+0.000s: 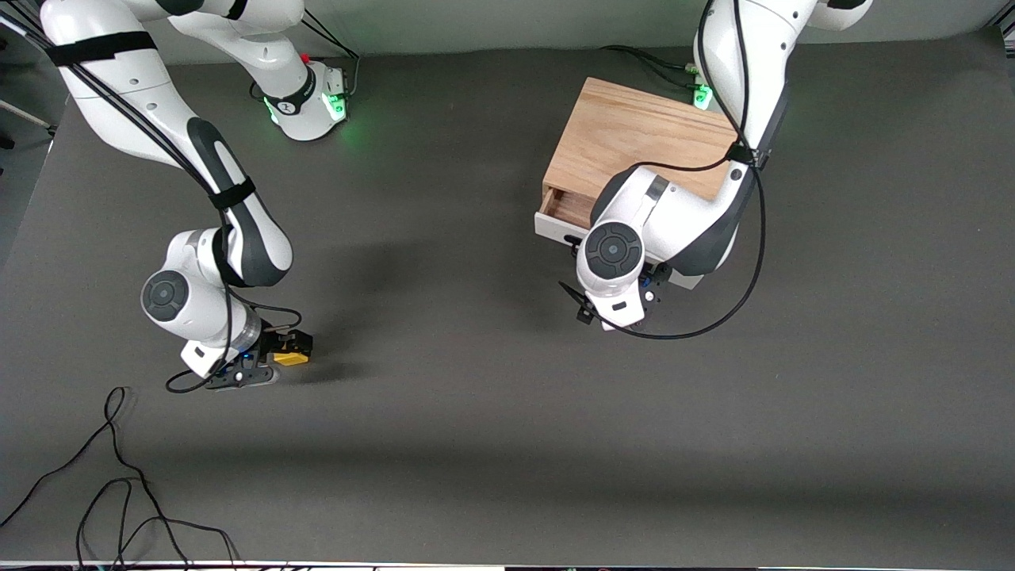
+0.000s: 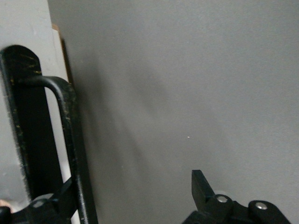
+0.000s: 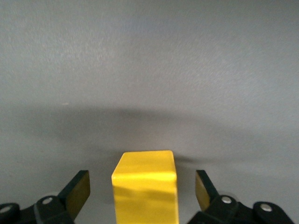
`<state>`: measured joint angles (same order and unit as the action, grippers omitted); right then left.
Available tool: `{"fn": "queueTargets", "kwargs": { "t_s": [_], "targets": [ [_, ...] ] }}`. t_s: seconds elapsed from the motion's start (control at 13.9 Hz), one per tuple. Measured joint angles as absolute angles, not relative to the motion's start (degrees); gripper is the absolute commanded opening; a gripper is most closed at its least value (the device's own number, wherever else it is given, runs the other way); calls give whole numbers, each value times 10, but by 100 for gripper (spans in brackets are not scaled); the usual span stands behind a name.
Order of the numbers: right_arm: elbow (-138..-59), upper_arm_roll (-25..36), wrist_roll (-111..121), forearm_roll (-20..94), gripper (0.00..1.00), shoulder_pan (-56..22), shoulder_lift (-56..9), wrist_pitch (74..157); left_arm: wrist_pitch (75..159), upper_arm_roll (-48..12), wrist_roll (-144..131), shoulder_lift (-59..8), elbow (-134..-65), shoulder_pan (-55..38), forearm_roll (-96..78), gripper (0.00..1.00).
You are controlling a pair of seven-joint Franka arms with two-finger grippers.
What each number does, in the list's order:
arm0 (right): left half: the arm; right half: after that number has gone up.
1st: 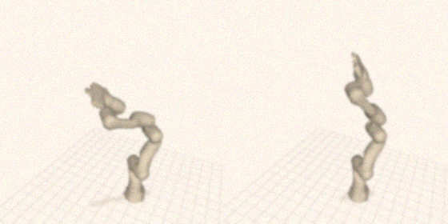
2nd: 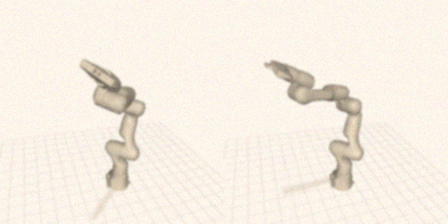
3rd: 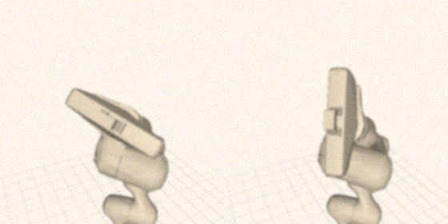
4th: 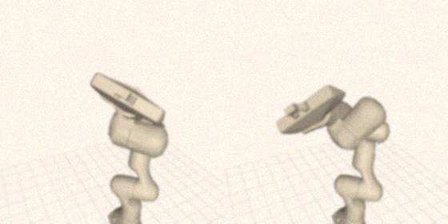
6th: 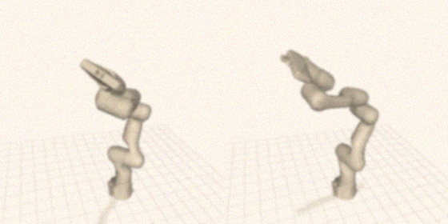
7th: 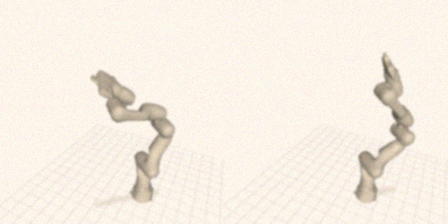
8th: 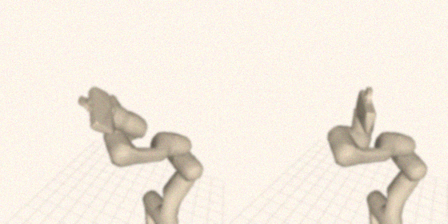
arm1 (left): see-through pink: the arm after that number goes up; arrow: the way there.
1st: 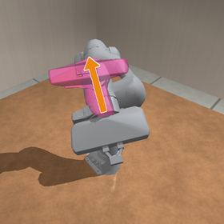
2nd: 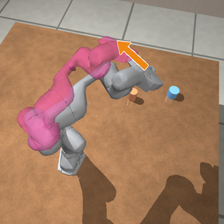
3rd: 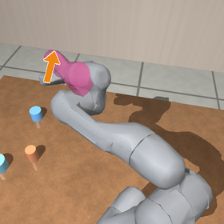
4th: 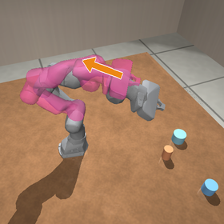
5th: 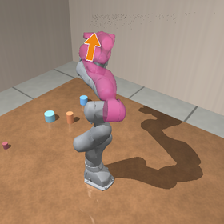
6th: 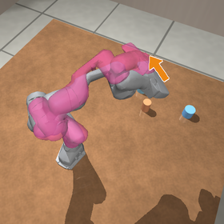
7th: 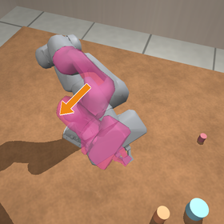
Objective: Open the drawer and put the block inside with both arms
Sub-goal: 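Pull the drawer open with the left gripper while the right gripper grasps the cube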
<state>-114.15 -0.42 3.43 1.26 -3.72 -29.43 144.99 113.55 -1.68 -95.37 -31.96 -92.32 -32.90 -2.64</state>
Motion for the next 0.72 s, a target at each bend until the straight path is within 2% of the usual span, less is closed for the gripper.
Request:
{"fn": "queueTargets", "kwargs": {
  "t_s": [0.29,0.57,0.72],
  "targets": [
    [-1147,-4,35,12,78,-37,-295,1453,1179,-14,-954,-332,-903,-328,-26,100],
    [-1147,-3,49,11,41,-37,-295,1453,1204,-13,-953,-363,-855,-328,-18,100],
    [-1147,-2,52,11,29,-37,-295,1453,1219,-13,-954,-375,-838,-328,-15,100]
  ]
}}
